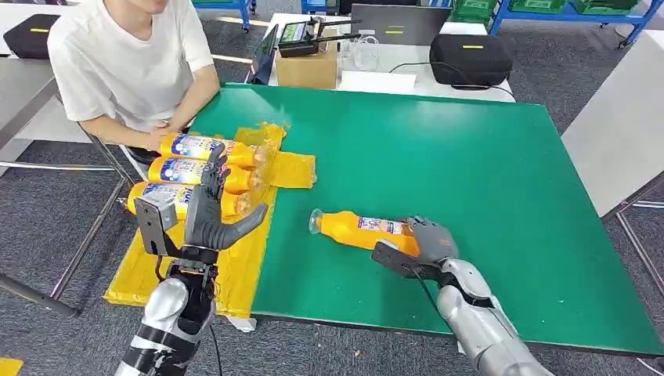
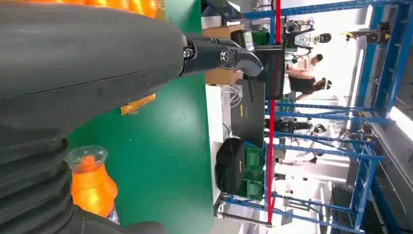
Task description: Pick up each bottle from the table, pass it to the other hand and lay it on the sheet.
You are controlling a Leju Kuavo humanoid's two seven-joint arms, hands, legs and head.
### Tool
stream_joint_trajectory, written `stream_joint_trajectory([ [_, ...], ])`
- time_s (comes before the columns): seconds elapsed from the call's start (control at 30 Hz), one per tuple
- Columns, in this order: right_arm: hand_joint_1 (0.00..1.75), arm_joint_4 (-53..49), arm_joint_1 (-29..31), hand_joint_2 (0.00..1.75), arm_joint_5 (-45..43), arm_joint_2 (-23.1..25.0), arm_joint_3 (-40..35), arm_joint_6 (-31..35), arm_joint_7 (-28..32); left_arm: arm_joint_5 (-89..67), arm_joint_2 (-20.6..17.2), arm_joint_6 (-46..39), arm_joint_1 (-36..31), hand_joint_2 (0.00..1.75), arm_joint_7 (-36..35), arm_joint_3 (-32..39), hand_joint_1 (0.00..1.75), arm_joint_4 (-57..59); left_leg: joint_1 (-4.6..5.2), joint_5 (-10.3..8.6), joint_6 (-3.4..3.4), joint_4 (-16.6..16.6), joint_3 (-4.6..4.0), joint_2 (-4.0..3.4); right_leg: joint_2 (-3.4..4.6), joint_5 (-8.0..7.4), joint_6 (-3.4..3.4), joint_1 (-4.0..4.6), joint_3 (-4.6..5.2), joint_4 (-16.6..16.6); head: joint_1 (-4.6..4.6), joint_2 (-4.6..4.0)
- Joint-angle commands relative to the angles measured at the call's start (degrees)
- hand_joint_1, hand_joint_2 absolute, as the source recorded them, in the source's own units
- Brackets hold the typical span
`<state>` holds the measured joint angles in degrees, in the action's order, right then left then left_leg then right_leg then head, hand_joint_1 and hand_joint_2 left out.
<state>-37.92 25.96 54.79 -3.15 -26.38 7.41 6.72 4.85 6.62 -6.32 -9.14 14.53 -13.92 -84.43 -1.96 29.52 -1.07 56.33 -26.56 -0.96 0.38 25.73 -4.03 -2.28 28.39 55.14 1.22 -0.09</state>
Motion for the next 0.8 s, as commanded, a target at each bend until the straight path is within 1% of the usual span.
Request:
stream_joint_trajectory([
  [0.03, 1.75, -14.8, -11.6, 1.75, -19.1, 7.5, 8.7, 7.5, 14.0, 0.8, -1.4, -0.5, 1.5, 1.75, 0.7, -2.6, 0.0, 2.2, -0.07, -0.14, 0.1, -0.1, -0.33, 0.07, -0.06, -0.14, 0.27, 0.13, 0.28, -0.1, 0.0, 0.0],
  [0.07, 1.75, -21.9, -14.2, 1.75, -22.2, 9.3, 9.5, 10.2, 15.6, 0.1, -1.0, -1.4, 3.1, 1.75, 1.0, -3.2, 0.0, 2.5, -0.07, -0.03, 0.06, -0.1, -0.15, -0.05, 0.06, -0.05, 0.21, 0.1, 0.12, -0.1, 0.0, 0.0],
  [0.1, 1.75, -27.4, -16.5, 1.75, -23.5, 10.5, 9.4, 13.1, 16.7, 0.9, -0.3, -1.5, 4.5, 1.75, 0.9, -3.5, 0.0, 3.0, -0.05, -0.09, 0.09, -0.2, -0.27, 0.0, 0.01, -0.08, 0.28, 0.09, 0.21, -0.1, 0.0, 0.0],
  [0.13, 1.75, -34.0, -19.0, 1.75, -26.5, 11.8, 9.1, 17.2, 18.7, 4.0, 0.4, -0.2, 6.0, 1.75, 1.3, -4.1, 0.0, 3.4, -0.01, -0.01, 0.06, -0.1, -0.24, 0.08, 0.01, 0.02, 0.22, 0.04, 0.16, 0.0, 0.02, 0.0],
  [0.17, 1.75, -37.9, -20.6, 1.75, -28.8, 12.4, 8.6, 20.6, 20.4, 6.2, 0.7, 0.9, 6.7, 1.75, 1.9, -5.0, 0.0, 3.7, -0.02, -0.01, 0.1, -0.2, -0.38, 0.06, 0.07, 0.01, 0.33, 0.07, 0.33, 0.0, 0.04, 0.0],
  [0.23, 1.75, -44.9, -22.9, 1.75, -32.8, 12.8, 7.0, 25.0, 22.4, 8.9, 1.0, 2.5, 7.9, 1.75, 3.4, -7.7, 0.0, 3.7, -0.01, -0.01, 0.06, 0.0, -0.88, 0.21, -0.08, 0.06, 0.17, 0.04, 0.73, 0.1, 0.04, 0.0],
  [0.27, 1.75, -45.9, -23.2, 1.75, -33.1, 12.9, 6.8, 25.8, 22.9, 8.7, 1.0, 2.4, 8.0, 1.75, 4.0, -8.1, 0.0, 3.7, 0.0, -0.01, 0.11, -0.1, -0.98, 0.31, -0.19, 0.1, 0.23, 0.04, 0.82, 0.1, 0.09, 0.0],
  [0.3, 1.75, -47.5, -23.5, 1.75, -35.2, 12.7, 6.1, 26.6, 24.0, 1.1, -0.2, -2.3, 7.5, 1.75, 7.9, -10.1, 0.0, 4.2, 0.0, 0.0, 0.11, 0.0, -1.18, 0.32, -0.29, 0.11, 0.17, 0.03, 0.96, 0.1, 0.04, 0.0],
  [0.33, 1.75, -48.1, -23.6, 1.75, -35.8, 12.6, 5.8, 27.6, 24.5, -2.1, -0.5, -5.4, 7.0, 1.75, 8.1, -10.3, 0.0, 5.1, -0.02, 0.04, 0.17, -0.1, -1.18, 0.38, -0.34, 0.15, 0.22, 0.07, 0.91, 0.1, 0.04, 0.0],
  [0.37, 1.75, -48.4, -23.8, 1.75, -36.2, 12.6, 5.7, 28.0, 24.7, 0.1, -0.4, -4.1, 6.7, 1.75, 5.8, -9.6, 0.0, 5.8, 0.0, 0.01, 0.13, 0.0, -1.26, 0.36, -0.32, 0.12, 0.15, 0.03, 0.99, 0.1, 0.02, 0.0],
  [0.43, 1.75, -47.3, -23.5, 1.75, -37.1, 12.5, 5.2, 28.2, 25.6, 4.7, -1.2, 0.7, 6.9, 1.75, 5.4, -8.4, 0.0, 5.8, 0.02, -0.04, 0.1, -0.1, -1.35, 0.33, -0.29, 0.07, 0.13, -0.01, 1.08, 0.1, 0.0, 0.0],
  [0.47, 1.75, -45.7, -22.9, 1.75, -37.5, 12.3, 4.9, 27.3, 25.3, 5.6, -1.9, 3.4, 7.4, 1.75, 5.6, -8.7, 0.0, 5.1, 0.05, -0.05, 0.08, -0.1, -1.39, 0.26, -0.22, 0.05, 0.14, -0.03, 1.15, 0.0, 0.02, 0.0],
  [0.5, 1.75, -43.9, -22.0, 1.75, -37.9, 12.3, 4.8, 26.4, 25.6, 7.1, -2.9, 8.2, 8.0, 1.75, 4.9, -9.4, 0.0, 4.5, 0.04, -0.03, 0.14, -0.2, -1.35, 0.28, -0.23, 0.04, 0.23, 0.0, 1.09, 0.0, 0.02, 0.0],
  [0.53, 1.75, -42.7, -21.5, 1.75, -38.3, 12.3, 4.6, 25.3, 25.7, 7.7, -3.3, 10.6, 8.5, 1.75, 4.5, -9.9, 0.0, 4.3, 0.05, -0.03, 0.09, -0.1, -1.39, 0.27, -0.21, 0.03, 0.17, -0.02, 1.13, 0.0, 0.02, 0.0],
  [0.57, 1.75, -41.2, -20.7, 1.75, -38.4, 12.4, 4.3, 23.7, 26.0, 8.4, -3.3, 13.6, 9.2, 1.75, 4.8, -9.8, 0.0, 4.2, 0.04, -0.04, 0.13, -0.2, -1.32, 0.21, -0.15, 0.0, 0.26, 0.01, 1.1, -0.1, 0.02, 0.0],
  [0.6, 1.75, -40.6, -20.5, 1.75, -38.3, 12.5, 3.9, 23.2, 26.1, 8.6, -3.0, 14.0, 9.6, 1.75, 4.8, -9.9, 0.0, 4.3, 0.04, -0.03, 0.09, -0.1, -1.36, 0.17, -0.12, 0.01, 0.18, 0.0, 1.16, 0.0, 0.02, 0.0],
  [0.63, 1.75, -40.2, -20.4, 1.75, -38.3, 12.8, 3.8, 23.1, 26.1, 8.5, -2.7, 14.0, 9.8, 1.75, 4.8, -10.1, 0.0, 4.3, 0.03, -0.05, 0.14, -0.2, -1.27, 0.18, -0.11, -0.01, 0.3, 0.03, 1.08, -0.1, 0.02, 0.0],
  [0.7, 1.75, -37.7, -19.0, 1.75, -36.6, 11.8, 1.3, 20.2, 25.7, 9.5, -2.4, 15.4, 9.5, 1.75, 4.6, -10.6, 0.0, 5.0, 0.03, -0.01, 0.07, -0.1, -1.41, 0.19, -0.14, 0.02, 0.15, 0.0, 1.2, 0.0, 0.02, 0.0],
  [0.73, 1.75, -37.4, -19.0, 1.75, -36.7, 12.0, 1.2, 20.1, 25.7, 9.5, -2.2, 15.4, 9.4, 1.75, 4.6, -10.6, 0.0, 5.3, 0.02, -0.02, 0.12, -0.2, -1.34, 0.17, -0.12, 0.0, 0.23, 0.02, 1.14, -0.1, 0.04, 0.0],
  [0.8, 1.75, -35.0, -17.8, 1.75, -34.3, 11.1, -1.6, 17.3, 24.3, 11.3, -1.6, 16.8, 8.6, 1.75, 4.6, -10.7, 0.0, 6.4, -0.01, -0.03, 0.15, -0.2, -1.29, 0.2, -0.14, 0.0, 0.27, 0.06, 1.08, -0.1, 0.04, 0.0],
])
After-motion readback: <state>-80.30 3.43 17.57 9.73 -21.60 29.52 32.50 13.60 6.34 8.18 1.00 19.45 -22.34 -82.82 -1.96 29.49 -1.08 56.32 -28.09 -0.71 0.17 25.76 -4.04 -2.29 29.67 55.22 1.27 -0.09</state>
